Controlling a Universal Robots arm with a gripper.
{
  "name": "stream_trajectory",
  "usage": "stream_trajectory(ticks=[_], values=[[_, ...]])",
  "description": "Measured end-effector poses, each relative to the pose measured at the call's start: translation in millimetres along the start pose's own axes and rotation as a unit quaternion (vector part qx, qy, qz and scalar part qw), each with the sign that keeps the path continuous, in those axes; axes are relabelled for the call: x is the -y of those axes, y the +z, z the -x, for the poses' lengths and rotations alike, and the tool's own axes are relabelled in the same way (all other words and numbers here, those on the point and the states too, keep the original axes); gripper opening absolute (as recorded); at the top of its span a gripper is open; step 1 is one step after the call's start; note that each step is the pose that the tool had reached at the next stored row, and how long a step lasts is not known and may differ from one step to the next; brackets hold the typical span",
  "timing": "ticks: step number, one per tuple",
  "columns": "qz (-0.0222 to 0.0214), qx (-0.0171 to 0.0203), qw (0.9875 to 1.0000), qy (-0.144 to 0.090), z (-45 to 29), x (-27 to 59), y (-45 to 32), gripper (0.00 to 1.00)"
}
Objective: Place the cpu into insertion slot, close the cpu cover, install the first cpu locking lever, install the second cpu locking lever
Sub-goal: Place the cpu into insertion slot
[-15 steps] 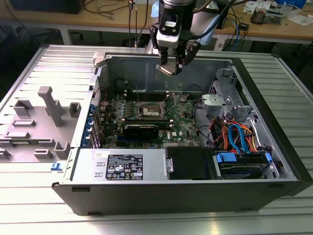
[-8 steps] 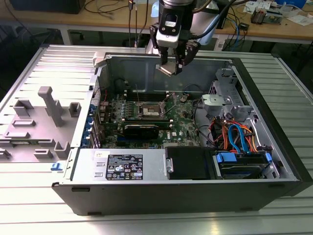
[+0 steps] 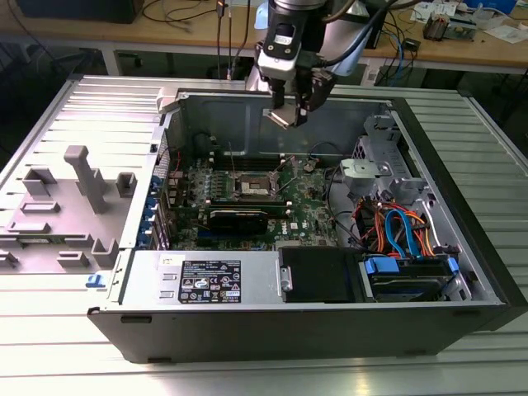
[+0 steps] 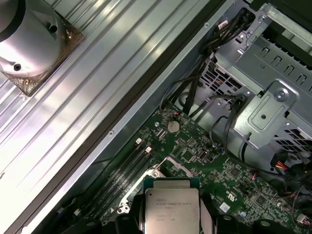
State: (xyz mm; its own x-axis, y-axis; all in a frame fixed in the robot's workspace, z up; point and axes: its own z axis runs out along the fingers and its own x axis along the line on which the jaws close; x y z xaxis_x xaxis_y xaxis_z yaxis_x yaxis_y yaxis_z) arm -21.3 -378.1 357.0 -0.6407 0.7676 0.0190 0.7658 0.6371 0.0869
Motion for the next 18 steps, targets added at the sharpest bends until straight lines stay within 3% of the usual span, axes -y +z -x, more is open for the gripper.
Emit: stream_trajectory(ticks=[18], values=[[0.0003,0.0013,0.9999,0.015,0.0,0.0,0.2,0.55]])
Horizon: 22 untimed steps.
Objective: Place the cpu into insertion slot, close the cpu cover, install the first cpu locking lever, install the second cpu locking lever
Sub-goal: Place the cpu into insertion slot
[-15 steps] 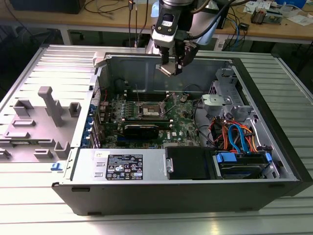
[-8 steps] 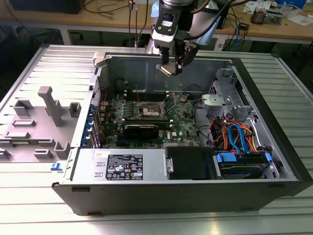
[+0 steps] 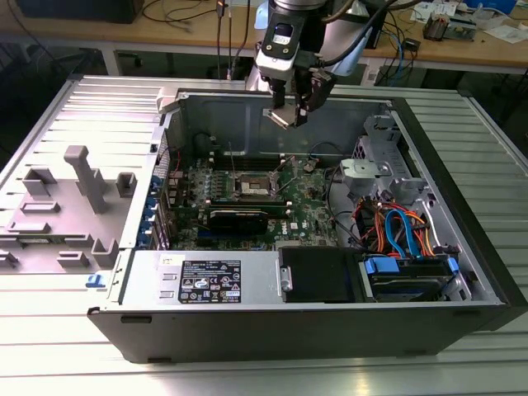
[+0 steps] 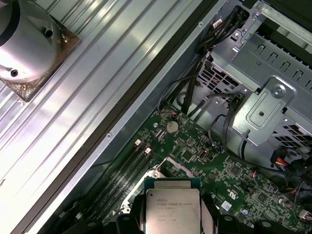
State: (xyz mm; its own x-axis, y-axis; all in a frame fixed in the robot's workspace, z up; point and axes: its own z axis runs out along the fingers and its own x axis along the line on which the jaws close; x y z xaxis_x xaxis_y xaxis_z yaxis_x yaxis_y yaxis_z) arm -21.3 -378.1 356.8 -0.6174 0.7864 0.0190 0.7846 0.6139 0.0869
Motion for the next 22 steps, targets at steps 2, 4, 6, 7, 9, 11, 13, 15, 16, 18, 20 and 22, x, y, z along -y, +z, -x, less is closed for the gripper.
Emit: stream_trajectory(ticks=[2,4,6,7,9,11,13,15,16,18,20,22], values=[[0.0002,0.0010,0.9999,0.012,0.0,0.0,0.2,0.55],[0.0004,0.0019,0.9998,0.022,0.0,0.0,0.3,0.55],[0.0006,0.0026,0.9995,0.030,0.0,0.1,0.5,0.55],[0.0007,0.0031,0.9994,0.036,0.0,0.1,0.6,0.55],[0.0007,0.0039,0.9990,0.044,0.0,0.1,0.6,0.55],[0.0009,0.0046,0.9986,0.052,0.0,0.1,0.7,0.55],[0.0011,0.0052,0.9982,0.059,0.0,0.1,0.7,0.55],[0.0011,0.0053,0.9981,0.061,0.0,0.1,0.7,0.55],[0.0011,0.0053,0.9981,0.061,0.0,0.1,0.7,0.55],[0.0011,0.0053,0.9981,0.061,0.0,0.1,0.7,0.55],[0.0011,0.0053,0.9981,0.061,0.0,0.1,0.7,0.55],[0.0011,0.0053,0.9981,0.061,0.0,0.1,0.9,0.55]])
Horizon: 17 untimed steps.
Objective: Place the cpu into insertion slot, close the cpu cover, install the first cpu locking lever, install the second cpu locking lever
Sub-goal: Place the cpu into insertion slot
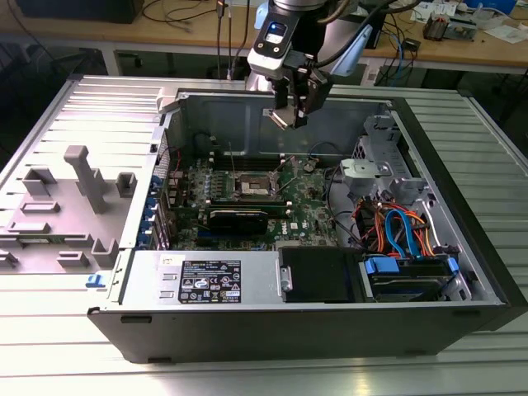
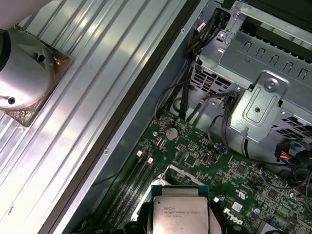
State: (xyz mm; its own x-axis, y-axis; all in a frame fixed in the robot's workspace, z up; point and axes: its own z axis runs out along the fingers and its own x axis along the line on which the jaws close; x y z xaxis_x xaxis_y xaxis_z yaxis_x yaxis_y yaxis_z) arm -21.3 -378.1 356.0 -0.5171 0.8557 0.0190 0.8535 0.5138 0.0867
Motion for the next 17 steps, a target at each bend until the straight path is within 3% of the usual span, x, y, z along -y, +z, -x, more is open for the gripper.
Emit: stream_trajectory(ticks=[8,13,17], values=[[0.0000,0.0001,1.0000,0.002,0.1,1.5,5.3,0.55],[0.0003,0.0016,0.9998,0.018,-0.3,2.8,11.0,0.55],[0.0004,0.0016,0.9998,0.019,-0.3,2.9,11.1,0.55]])
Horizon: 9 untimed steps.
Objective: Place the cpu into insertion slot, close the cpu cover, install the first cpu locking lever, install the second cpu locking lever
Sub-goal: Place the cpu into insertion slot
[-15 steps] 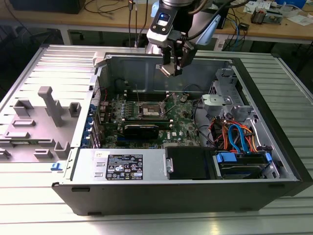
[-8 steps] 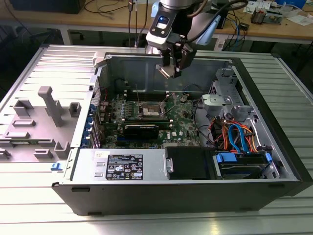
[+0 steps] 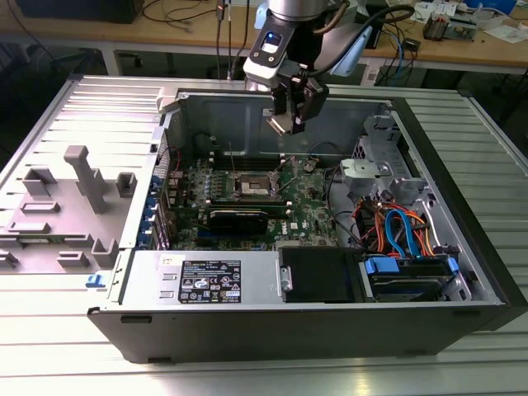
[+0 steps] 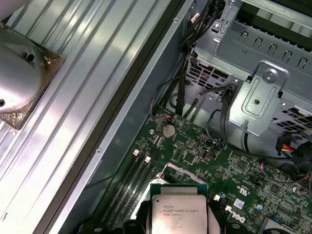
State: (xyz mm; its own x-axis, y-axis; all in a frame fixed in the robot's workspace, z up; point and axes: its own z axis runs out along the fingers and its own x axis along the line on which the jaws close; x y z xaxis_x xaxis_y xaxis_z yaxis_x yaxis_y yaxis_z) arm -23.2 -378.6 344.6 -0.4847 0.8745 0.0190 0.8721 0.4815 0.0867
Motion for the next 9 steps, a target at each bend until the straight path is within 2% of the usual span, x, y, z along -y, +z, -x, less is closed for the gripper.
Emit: stream_trajectory(ticks=[9], values=[[0.0001,0.0002,1.0000,0.003,0.0,0.0,0.3,0.55]])
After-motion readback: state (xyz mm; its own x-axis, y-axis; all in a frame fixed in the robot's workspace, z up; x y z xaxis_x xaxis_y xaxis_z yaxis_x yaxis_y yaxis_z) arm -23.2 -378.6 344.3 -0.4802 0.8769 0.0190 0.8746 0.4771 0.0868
